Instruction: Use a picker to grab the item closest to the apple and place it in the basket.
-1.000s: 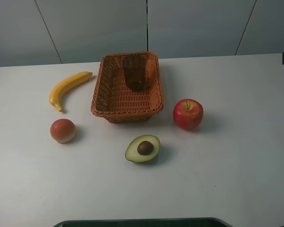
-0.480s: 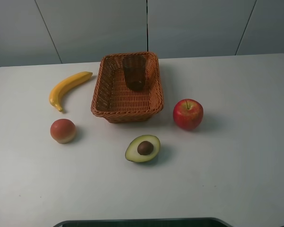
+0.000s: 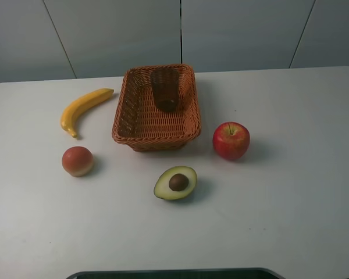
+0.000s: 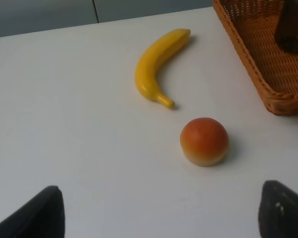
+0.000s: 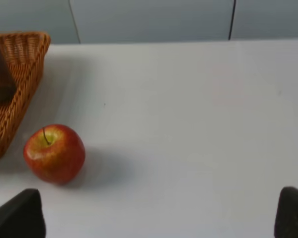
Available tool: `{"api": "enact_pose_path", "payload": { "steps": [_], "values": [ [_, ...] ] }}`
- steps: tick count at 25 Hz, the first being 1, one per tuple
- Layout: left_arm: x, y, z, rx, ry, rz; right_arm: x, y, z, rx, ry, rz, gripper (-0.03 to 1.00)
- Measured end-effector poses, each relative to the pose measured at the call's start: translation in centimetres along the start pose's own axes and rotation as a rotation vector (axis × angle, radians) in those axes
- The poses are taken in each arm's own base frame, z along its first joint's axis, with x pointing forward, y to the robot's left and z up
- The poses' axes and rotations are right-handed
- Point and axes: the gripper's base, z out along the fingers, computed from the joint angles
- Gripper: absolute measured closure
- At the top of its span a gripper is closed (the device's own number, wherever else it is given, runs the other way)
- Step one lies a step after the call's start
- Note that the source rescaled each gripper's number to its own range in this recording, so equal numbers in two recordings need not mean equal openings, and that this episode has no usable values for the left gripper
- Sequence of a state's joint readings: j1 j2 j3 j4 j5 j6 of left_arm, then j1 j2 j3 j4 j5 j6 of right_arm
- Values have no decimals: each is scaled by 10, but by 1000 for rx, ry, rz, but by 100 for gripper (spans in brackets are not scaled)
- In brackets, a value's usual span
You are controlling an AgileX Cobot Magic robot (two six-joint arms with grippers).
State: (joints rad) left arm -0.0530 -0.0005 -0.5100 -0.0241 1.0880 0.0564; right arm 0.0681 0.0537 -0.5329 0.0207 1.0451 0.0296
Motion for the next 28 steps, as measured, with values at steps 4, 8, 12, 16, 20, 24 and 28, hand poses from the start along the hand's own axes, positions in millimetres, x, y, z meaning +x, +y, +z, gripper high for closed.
{"api": "enact_pose_path", "payload": {
  "steps": [4, 8, 12, 16, 20, 24, 28],
  "values": [
    [0, 0, 0, 0, 0, 0, 7, 2, -6, -26, -21, -17, -3],
    [0, 0, 0, 0, 0, 0, 12, 5, -2, -59, 9, -43, -3],
    [0, 0, 0, 0, 0, 0, 12, 5, -2, -60, 11, -36, -3],
    [0, 0, 0, 0, 0, 0, 12, 5, -2, -59, 12, -28, -3],
    [0, 0, 0, 0, 0, 0, 13, 5, -3, -59, 10, -24, -3],
    [0, 0, 0, 0, 0, 0, 13, 5, -3, -59, 10, -24, -3],
    [0, 0, 0, 0, 0, 0, 13, 5, -3, -59, 10, -24, -3]
  ]
}}
